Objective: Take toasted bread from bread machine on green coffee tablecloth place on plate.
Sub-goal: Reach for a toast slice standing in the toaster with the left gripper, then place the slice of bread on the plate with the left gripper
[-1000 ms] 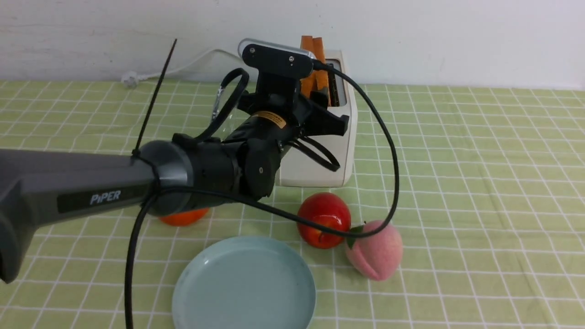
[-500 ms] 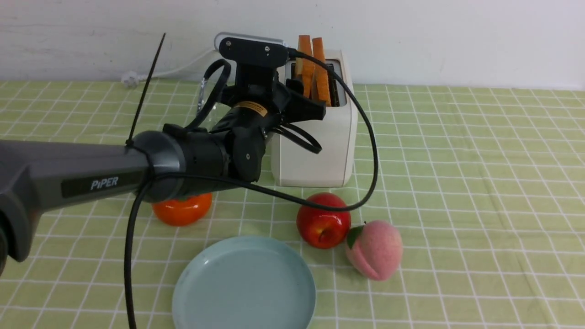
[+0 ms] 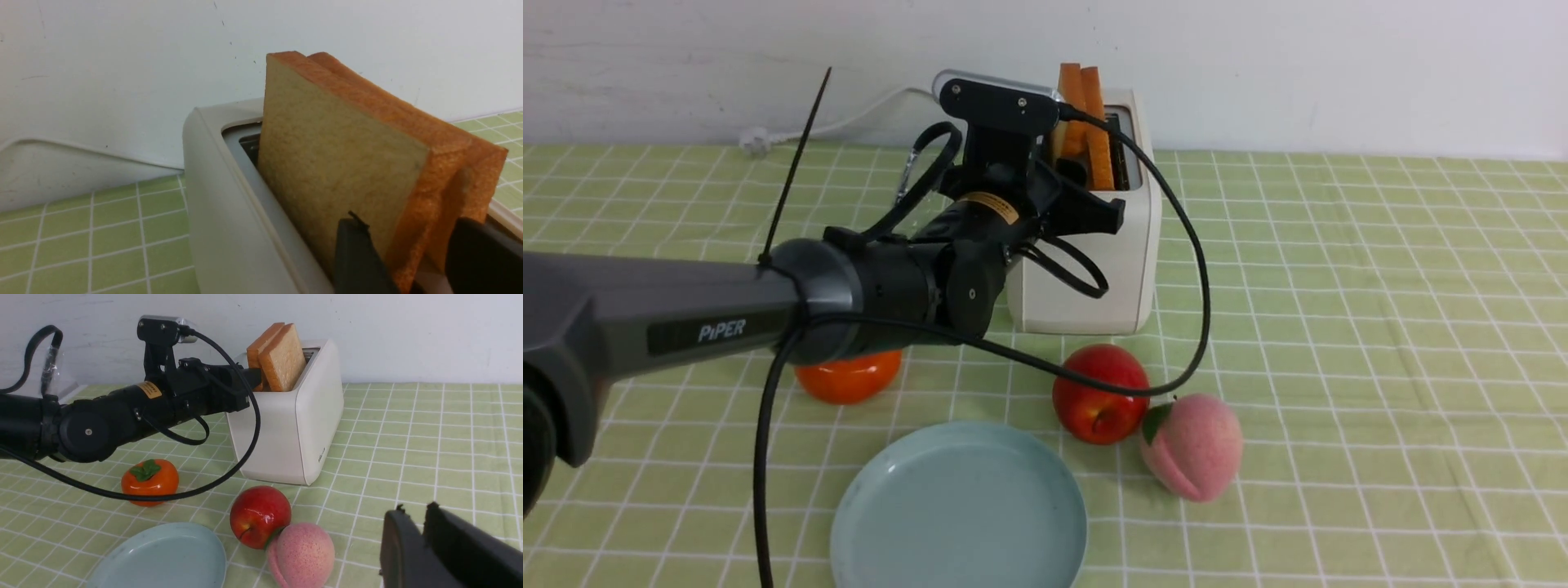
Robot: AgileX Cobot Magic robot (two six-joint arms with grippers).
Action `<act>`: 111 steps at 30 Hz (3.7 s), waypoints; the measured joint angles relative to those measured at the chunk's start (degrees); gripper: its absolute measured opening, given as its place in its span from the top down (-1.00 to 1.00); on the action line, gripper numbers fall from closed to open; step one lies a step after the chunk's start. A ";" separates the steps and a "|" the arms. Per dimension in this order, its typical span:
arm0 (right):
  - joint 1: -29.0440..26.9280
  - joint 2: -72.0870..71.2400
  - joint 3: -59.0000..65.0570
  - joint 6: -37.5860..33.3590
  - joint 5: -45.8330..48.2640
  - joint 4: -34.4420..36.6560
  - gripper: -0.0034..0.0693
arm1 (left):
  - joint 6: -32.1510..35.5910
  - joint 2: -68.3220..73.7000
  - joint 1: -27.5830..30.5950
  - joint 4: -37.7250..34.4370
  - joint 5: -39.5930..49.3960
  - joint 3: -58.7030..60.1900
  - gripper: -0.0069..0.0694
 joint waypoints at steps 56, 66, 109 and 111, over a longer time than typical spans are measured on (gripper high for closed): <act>0.00 -0.02 -3.65 0.06 5.21 1.49 0.95 | 13.82 -29.51 0.63 -11.19 54.26 -7.91 0.57; 0.00 -0.07 -7.58 0.06 16.94 1.10 0.93 | -1.43 -36.46 0.63 -2.33 81.12 0.57 0.57; 0.00 -0.07 -7.62 0.06 22.15 1.91 0.90 | 4.07 -20.28 14.31 -15.35 76.71 15.98 0.03; 0.00 -0.07 -7.62 0.06 22.58 2.34 0.90 | 3.25 -20.47 14.31 -13.45 76.86 15.98 -0.30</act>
